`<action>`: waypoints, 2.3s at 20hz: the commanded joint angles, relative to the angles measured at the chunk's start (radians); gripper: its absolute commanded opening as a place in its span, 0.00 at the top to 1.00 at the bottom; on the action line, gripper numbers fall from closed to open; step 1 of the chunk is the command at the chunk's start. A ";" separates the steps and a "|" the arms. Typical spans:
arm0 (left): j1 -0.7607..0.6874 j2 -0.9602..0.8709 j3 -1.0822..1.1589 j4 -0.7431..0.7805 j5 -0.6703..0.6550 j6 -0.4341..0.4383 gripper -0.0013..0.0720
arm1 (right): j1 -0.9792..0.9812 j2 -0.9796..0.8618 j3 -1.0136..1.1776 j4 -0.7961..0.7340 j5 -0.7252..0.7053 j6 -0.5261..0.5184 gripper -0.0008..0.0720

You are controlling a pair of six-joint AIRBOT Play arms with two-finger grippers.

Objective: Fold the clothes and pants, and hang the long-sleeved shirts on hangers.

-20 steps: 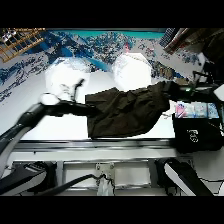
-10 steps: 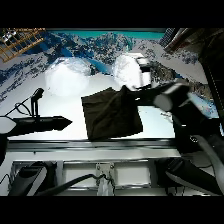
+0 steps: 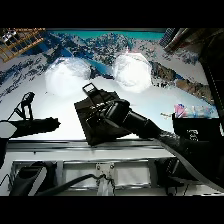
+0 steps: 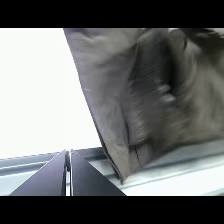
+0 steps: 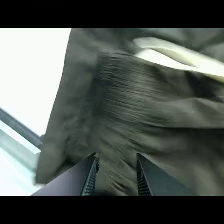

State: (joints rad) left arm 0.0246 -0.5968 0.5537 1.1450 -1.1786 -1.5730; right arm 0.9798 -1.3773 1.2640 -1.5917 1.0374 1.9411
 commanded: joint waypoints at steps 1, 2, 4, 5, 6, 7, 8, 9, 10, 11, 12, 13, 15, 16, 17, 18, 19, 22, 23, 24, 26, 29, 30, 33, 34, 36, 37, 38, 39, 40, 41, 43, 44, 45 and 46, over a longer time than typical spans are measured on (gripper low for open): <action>0.001 0.001 0.000 0.055 0.021 -0.063 0.98 | 0.024 0.012 0.005 0.021 0.044 -0.040 0.57; 0.001 0.001 0.000 0.055 0.020 -0.063 0.98 | 0.022 0.039 0.005 -0.042 0.063 -0.040 0.59; 0.001 0.001 0.000 0.045 0.018 -0.063 0.98 | -0.021 0.092 0.005 -0.140 0.098 -0.039 0.59; 0.001 0.001 0.000 0.031 0.018 -0.062 0.98 | -0.069 0.116 0.003 -0.180 0.108 -0.039 0.59; 0.001 0.001 0.000 0.018 0.019 -0.062 0.98 | -0.129 0.133 -0.005 -0.203 0.107 -0.040 0.59; 0.001 0.001 0.000 0.005 0.019 -0.062 0.98 | -0.203 0.144 -0.018 -0.212 0.101 -0.040 0.59; 0.001 0.001 0.000 -0.002 0.019 -0.062 0.98 | -0.297 0.149 -0.038 -0.205 0.090 -0.041 0.59; 0.000 0.001 0.000 -0.008 0.019 -0.061 0.98 | -0.388 0.146 -0.062 -0.166 0.080 -0.068 0.59; 0.000 0.001 0.000 -0.016 0.018 -0.062 0.98 | -0.492 0.142 -0.095 -0.066 0.061 -0.144 0.58; 0.000 0.001 0.000 -0.023 0.019 -0.061 0.98 | -0.587 0.134 -0.127 0.071 0.047 -0.243 0.53; 0.000 0.001 0.000 -0.024 0.019 -0.060 0.98 | -0.686 0.119 -0.160 0.254 0.042 -0.364 0.39; 0.000 0.001 0.000 -0.024 0.019 -0.058 0.97 | -0.767 0.095 -0.184 0.437 0.048 -0.477 0.30; 0.000 -0.001 0.000 -0.024 0.024 -0.058 0.96 | -0.884 0.033 -0.212 0.724 0.073 -0.619 0.29; 0.000 -0.001 0.000 -0.023 0.031 -0.059 0.96 | -0.914 0.000 -0.214 0.782 0.076 -0.642 0.29; 0.000 -0.001 0.000 -0.024 0.038 -0.059 0.96 | -0.925 -0.027 -0.214 0.800 0.076 -0.655 0.29; 0.000 -0.001 0.000 -0.023 0.043 -0.059 0.96 | -0.925 -0.054 -0.214 0.800 0.077 -0.670 0.29; 0.000 -0.001 0.000 -0.023 0.043 -0.058 0.96 | -0.917 -0.079 -0.215 0.801 0.081 -0.694 0.29; 0.000 -0.001 0.000 -0.023 0.046 -0.058 0.97 | -0.871 -0.145 -0.215 0.802 0.087 -0.732 0.29; 0.000 -0.001 0.000 -0.023 0.051 -0.058 0.97 | -0.853 -0.165 -0.215 0.802 0.082 -0.731 0.29; 0.000 -0.001 0.000 -0.024 0.058 -0.059 0.97 | -0.836 -0.182 -0.215 0.803 0.080 -0.731 0.29; 0.000 -0.001 0.000 -0.023 0.064 -0.059 0.96 | -0.803 -0.212 -0.215 0.803 0.074 -0.731 0.29; 0.000 -0.001 0.000 -0.023 0.065 -0.058 0.97 | -0.748 -0.241 -0.215 0.807 0.062 -0.731 0.35; 0.000 -0.001 0.000 -0.023 0.065 -0.058 0.97 | -0.731 -0.245 -0.215 0.806 0.058 -0.731 0.42; 0.000 -0.001 0.000 -0.023 0.065 -0.058 0.97 | -0.688 -0.246 -0.215 0.806 0.031 -0.730 0.83; 0.000 -0.001 0.000 -0.023 0.064 -0.058 0.97 | -0.684 -0.245 -0.215 0.805 0.030 -0.727 0.96; 0.000 -0.001 0.000 -0.023 0.064 -0.058 0.96 | -0.690 -0.235 -0.215 0.791 0.034 -0.718 0.96; 0.000 -0.001 0.000 -0.023 0.064 -0.058 0.97 | -0.700 -0.221 -0.215 0.765 0.034 -0.698 0.96; 0.000 -0.001 0.000 -0.023 0.064 -0.058 0.97 | -0.714 -0.205 -0.215 0.726 0.034 -0.668 0.96; 0.000 -0.001 0.000 -0.023 0.065 -0.058 0.97 | -0.735 -0.186 -0.215 0.676 0.036 -0.636 0.96; 0.000 -0.001 0.000 -0.023 0.065 -0.058 0.97 | -0.760 -0.168 -0.215 0.632 0.040 -0.607 0.96; 0.000 -0.001 0.000 -0.023 0.065 -0.058 0.97 | -0.791 -0.147 -0.215 0.594 0.047 -0.589 0.96; 0.000 -0.001 0.000 -0.023 0.064 -0.058 0.97 | -0.864 -0.101 -0.215 0.557 0.056 -0.587 0.96; 0.000 -0.001 0.000 -0.023 0.064 -0.058 0.97 | -0.903 -0.079 -0.215 0.548 0.059 -0.587 0.96; 0.000 -0.001 0.000 -0.023 0.064 -0.058 0.97 | -0.947 -0.055 -0.215 0.536 0.063 -0.587 0.96; 0.000 -0.001 0.000 -0.023 0.065 -0.058 0.97 | -0.989 -0.032 -0.214 0.526 0.063 -0.587 0.96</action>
State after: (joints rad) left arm 0.0246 -0.5972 0.5537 1.1217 -1.1141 -1.6318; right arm 0.0898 -1.4685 1.0492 -1.0050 1.0935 1.3354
